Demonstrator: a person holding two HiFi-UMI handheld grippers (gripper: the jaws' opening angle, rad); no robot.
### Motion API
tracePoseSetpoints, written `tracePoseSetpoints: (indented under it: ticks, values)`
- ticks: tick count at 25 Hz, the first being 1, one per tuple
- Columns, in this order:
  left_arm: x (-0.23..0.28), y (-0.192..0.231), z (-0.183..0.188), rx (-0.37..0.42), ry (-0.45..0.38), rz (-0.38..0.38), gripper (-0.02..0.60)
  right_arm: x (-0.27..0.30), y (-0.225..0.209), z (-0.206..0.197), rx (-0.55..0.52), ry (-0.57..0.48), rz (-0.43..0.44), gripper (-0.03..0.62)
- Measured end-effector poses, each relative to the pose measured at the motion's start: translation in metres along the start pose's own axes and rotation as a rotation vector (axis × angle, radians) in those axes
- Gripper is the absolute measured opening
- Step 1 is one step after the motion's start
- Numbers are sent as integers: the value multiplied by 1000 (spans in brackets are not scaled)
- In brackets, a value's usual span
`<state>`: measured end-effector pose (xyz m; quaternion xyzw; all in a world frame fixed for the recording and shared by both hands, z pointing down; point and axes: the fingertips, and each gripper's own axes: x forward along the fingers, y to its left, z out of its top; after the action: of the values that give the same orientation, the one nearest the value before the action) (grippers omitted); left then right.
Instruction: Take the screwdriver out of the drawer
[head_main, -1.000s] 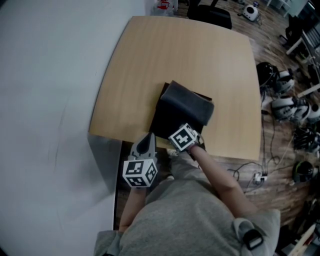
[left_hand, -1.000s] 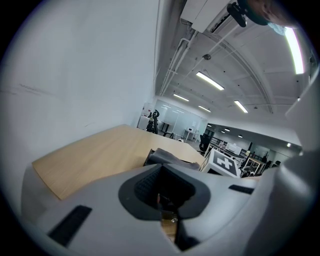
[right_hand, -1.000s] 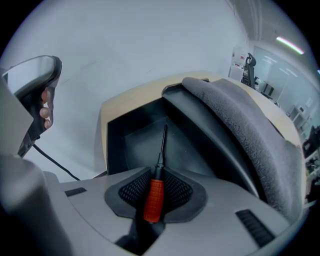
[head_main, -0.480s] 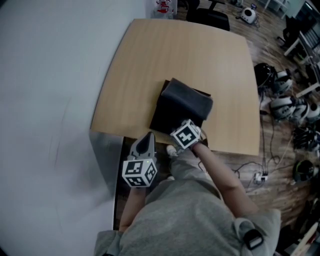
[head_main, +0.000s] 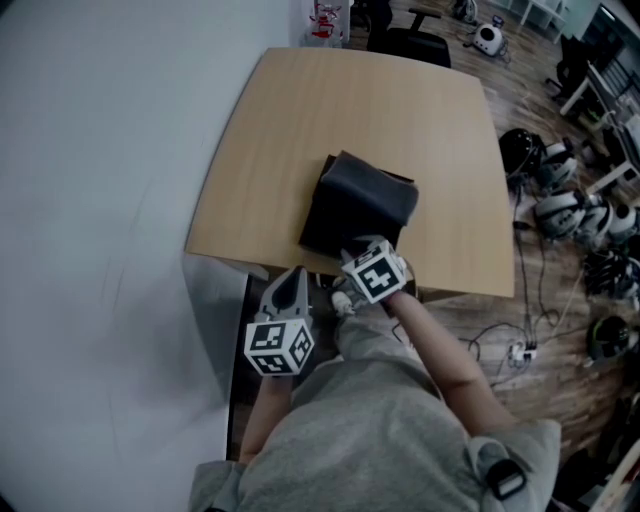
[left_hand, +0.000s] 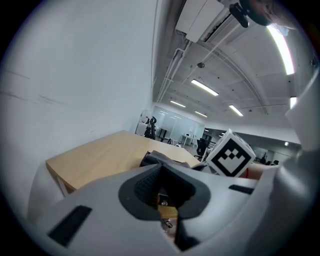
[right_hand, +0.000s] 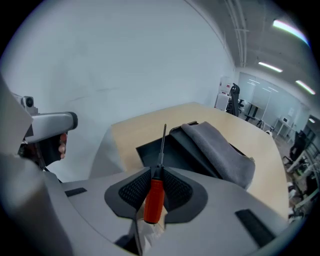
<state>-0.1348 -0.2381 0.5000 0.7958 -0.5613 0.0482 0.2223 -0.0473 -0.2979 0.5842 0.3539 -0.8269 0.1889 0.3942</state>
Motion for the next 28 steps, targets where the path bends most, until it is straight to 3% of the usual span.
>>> tracePoseSetpoints:
  ticks: [13,28]
  values:
    - [-40,-29,-20,35,-14,-33,0,-92,32,-2,51,-331,-97,77]
    - [-72,-47,-36,50,-28,-53,0,-146,60,-39,129,-496,-100,77]
